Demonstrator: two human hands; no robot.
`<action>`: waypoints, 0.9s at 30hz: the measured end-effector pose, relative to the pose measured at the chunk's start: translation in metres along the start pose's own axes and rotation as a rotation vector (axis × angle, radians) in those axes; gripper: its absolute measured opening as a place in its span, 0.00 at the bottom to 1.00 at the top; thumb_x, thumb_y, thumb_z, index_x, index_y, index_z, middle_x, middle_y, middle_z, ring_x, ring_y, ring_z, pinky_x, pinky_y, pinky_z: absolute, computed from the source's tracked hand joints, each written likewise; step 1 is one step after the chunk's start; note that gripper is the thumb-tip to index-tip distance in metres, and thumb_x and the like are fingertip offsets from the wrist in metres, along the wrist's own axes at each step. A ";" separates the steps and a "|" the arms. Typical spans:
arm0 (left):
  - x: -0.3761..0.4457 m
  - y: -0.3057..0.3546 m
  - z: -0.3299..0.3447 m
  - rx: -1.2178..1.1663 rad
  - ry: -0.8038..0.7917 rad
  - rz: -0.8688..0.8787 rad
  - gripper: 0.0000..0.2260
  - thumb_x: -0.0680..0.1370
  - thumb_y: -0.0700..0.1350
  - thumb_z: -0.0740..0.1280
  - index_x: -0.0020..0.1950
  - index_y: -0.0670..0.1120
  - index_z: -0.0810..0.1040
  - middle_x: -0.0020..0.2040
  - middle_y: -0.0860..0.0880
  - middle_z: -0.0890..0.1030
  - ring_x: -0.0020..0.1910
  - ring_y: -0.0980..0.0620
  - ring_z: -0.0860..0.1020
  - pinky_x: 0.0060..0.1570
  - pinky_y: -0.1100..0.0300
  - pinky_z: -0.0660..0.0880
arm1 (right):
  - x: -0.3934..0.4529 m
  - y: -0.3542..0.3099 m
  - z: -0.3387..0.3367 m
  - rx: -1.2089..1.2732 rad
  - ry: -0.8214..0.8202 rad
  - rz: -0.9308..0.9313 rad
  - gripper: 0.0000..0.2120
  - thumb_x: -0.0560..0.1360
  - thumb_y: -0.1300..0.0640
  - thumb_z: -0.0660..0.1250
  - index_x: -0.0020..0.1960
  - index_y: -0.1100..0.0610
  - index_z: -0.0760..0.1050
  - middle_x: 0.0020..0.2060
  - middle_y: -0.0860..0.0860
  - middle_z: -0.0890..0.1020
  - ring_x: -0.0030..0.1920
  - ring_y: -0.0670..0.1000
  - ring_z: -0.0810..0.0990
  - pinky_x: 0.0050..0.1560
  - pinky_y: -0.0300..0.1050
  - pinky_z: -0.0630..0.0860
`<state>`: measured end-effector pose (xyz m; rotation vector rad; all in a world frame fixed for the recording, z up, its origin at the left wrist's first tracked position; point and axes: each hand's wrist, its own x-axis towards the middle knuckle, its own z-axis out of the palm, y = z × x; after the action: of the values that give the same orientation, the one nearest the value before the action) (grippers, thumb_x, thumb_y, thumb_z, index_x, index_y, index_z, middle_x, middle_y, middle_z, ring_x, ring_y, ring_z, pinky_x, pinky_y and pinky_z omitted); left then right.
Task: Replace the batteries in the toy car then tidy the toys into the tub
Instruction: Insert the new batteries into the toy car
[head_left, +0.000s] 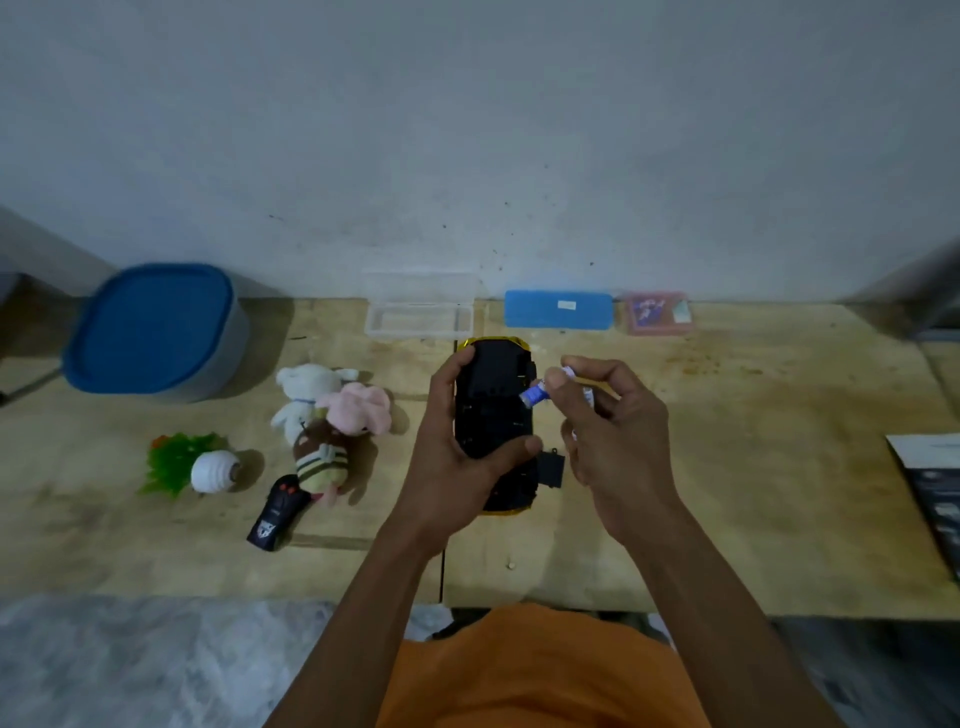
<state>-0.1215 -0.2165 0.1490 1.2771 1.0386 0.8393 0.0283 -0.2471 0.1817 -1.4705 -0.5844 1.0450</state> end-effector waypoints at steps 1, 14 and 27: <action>-0.003 0.004 -0.003 -0.001 -0.010 0.009 0.40 0.71 0.35 0.78 0.75 0.60 0.64 0.67 0.52 0.77 0.58 0.54 0.82 0.48 0.61 0.82 | -0.003 -0.003 0.002 -0.035 0.023 -0.055 0.07 0.74 0.55 0.75 0.50 0.55 0.80 0.35 0.49 0.82 0.27 0.43 0.73 0.31 0.39 0.71; -0.025 0.026 -0.017 0.007 -0.092 0.071 0.44 0.72 0.33 0.77 0.79 0.56 0.58 0.71 0.56 0.74 0.64 0.58 0.79 0.56 0.61 0.80 | -0.029 -0.001 0.016 -0.406 0.010 -0.374 0.05 0.70 0.52 0.78 0.43 0.52 0.85 0.38 0.41 0.84 0.42 0.41 0.83 0.44 0.37 0.79; -0.014 0.038 -0.020 -0.004 -0.079 0.072 0.44 0.70 0.31 0.78 0.78 0.56 0.62 0.65 0.64 0.76 0.59 0.60 0.82 0.49 0.63 0.81 | -0.013 -0.015 0.026 -0.411 0.029 -0.230 0.15 0.63 0.48 0.83 0.34 0.54 0.78 0.30 0.49 0.82 0.36 0.52 0.82 0.40 0.54 0.82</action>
<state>-0.1425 -0.2182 0.1888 1.3398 0.9327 0.8385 0.0026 -0.2418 0.2014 -1.7195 -0.9651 0.7484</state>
